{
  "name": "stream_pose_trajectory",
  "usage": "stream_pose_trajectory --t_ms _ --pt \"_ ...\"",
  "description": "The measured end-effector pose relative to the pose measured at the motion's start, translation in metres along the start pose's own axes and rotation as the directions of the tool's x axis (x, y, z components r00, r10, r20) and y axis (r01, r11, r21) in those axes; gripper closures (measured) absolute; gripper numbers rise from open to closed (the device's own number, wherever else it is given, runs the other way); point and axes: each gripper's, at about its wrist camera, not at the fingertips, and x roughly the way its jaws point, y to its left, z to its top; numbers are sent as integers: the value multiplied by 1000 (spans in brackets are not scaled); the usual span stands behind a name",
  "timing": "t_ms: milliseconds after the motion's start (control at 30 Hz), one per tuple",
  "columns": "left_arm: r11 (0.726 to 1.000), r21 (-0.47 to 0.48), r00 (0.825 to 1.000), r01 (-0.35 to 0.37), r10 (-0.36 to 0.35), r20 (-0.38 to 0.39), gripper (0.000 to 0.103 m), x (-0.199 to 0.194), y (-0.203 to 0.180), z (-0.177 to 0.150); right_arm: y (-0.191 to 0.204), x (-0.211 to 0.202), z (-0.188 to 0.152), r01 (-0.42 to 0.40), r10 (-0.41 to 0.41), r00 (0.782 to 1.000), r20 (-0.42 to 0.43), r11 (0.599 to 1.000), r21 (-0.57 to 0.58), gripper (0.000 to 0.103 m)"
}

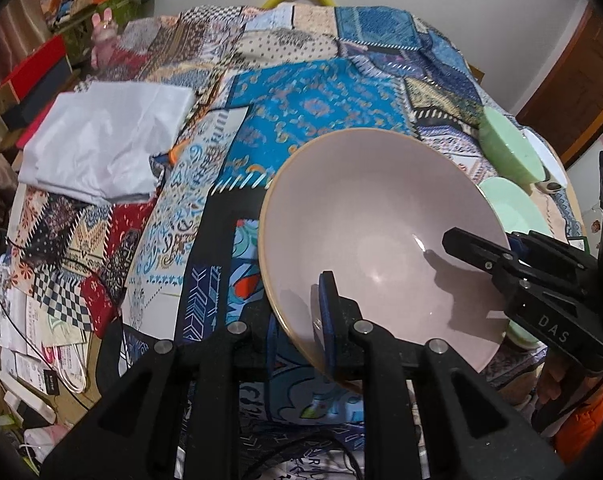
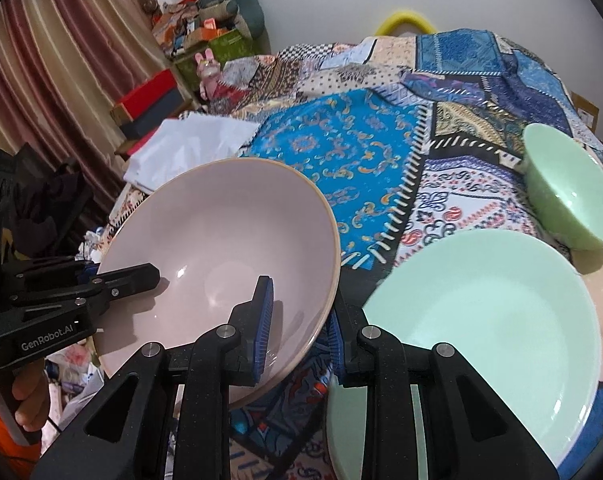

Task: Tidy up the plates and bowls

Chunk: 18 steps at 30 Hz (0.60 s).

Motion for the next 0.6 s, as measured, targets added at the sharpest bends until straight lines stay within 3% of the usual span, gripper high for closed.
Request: stream_pose_trajectory --t_ms 600 --pt "1000 -12 1000 7 -7 -25 85 17 8 -4 3 21 2 9 -11 997 -72 1000 -27 77"
